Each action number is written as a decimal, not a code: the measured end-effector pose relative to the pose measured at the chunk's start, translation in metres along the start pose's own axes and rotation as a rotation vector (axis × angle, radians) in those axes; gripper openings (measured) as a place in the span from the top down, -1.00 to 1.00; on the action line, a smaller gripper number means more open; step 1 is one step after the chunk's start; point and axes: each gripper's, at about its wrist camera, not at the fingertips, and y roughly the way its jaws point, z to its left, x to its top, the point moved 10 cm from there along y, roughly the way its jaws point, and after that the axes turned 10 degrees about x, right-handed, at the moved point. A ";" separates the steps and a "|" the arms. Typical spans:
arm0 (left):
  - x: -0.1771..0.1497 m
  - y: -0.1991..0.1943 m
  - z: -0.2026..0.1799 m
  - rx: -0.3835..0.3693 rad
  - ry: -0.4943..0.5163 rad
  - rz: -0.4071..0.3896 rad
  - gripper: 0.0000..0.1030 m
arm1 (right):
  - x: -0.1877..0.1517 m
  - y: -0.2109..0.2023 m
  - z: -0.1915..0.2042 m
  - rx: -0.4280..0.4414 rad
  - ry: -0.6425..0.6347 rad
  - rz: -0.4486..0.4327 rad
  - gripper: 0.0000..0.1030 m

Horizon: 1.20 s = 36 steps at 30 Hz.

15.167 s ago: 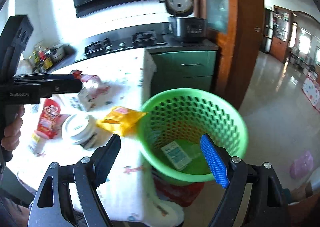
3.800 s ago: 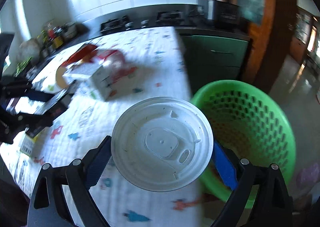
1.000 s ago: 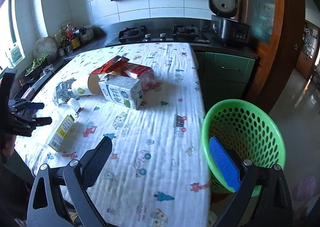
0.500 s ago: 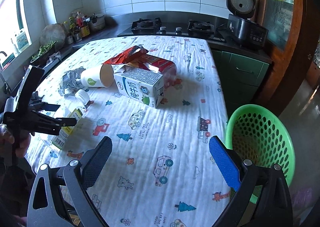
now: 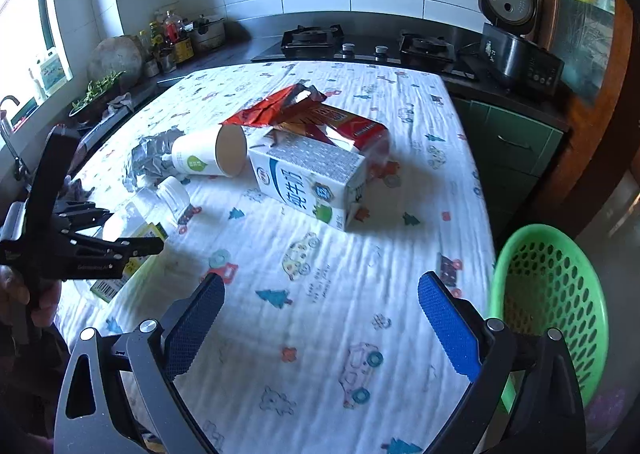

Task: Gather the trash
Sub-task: 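Move both grippers back over the table and grasp the clear bottle with the left, then grasp the red snack bag with the right gripper while the left holds the bottle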

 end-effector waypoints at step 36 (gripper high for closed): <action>0.022 -0.035 0.063 -0.109 -0.040 -0.126 -0.07 | 0.141 0.148 0.007 0.192 0.409 0.032 0.26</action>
